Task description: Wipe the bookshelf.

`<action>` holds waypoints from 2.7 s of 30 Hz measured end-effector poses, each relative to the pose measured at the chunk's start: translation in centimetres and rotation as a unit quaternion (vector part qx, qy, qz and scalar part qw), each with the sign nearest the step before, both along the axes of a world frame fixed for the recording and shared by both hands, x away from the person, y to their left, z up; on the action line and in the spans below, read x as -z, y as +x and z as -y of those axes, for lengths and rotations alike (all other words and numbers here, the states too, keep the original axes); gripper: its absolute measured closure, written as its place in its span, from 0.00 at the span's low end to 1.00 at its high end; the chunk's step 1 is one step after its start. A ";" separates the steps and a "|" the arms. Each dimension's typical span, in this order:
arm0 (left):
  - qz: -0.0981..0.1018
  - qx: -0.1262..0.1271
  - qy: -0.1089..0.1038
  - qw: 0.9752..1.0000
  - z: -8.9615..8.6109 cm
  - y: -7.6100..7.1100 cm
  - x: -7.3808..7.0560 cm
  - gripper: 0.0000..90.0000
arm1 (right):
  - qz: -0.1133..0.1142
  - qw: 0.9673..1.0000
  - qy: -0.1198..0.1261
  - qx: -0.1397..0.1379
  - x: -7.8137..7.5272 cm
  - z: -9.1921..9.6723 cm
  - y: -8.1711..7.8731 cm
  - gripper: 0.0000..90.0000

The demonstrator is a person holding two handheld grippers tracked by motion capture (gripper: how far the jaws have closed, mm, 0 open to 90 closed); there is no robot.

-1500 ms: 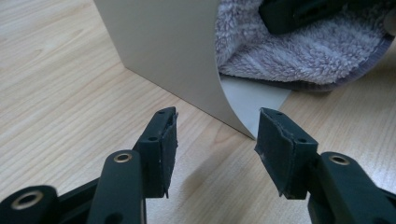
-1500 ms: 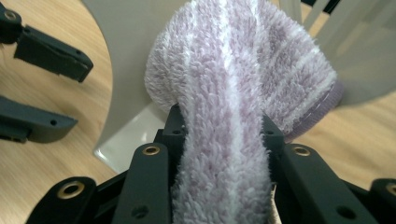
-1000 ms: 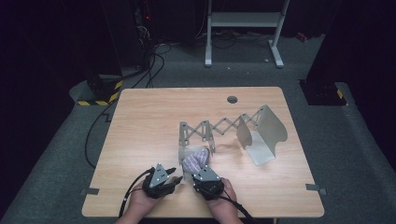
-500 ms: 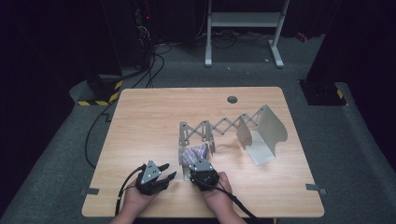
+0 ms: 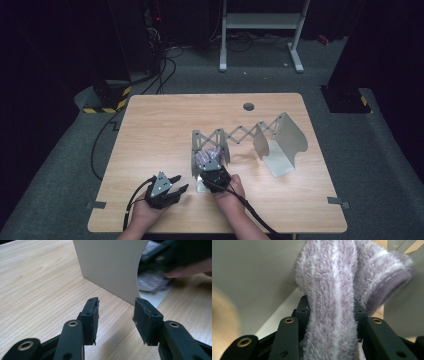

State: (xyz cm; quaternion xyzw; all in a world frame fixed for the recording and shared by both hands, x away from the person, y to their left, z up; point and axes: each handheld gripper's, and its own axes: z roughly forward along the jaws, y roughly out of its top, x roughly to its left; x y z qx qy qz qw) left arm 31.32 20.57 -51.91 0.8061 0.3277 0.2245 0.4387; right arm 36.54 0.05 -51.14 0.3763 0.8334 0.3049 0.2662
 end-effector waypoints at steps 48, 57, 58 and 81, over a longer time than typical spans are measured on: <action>-0.005 -0.017 0.000 1.000 -0.7 0.3 0.0 0.61 | 0.006 1.000 -0.005 -0.007 0.2 -0.3 0.0 0.69; -0.006 -0.034 -0.009 0.999 -1.3 0.7 -0.1 0.59 | 0.000 0.999 0.013 -0.046 0.3 0.3 -5.1 0.69; -0.004 -0.036 -0.012 0.999 -1.4 0.7 -0.2 0.58 | -0.001 0.999 0.014 -0.050 0.2 0.4 -5.7 0.69; 0.005 -0.066 -0.038 0.997 -3.3 1.0 -0.7 0.54 | 0.013 1.000 -0.006 0.013 0.2 0.0 0.8 0.69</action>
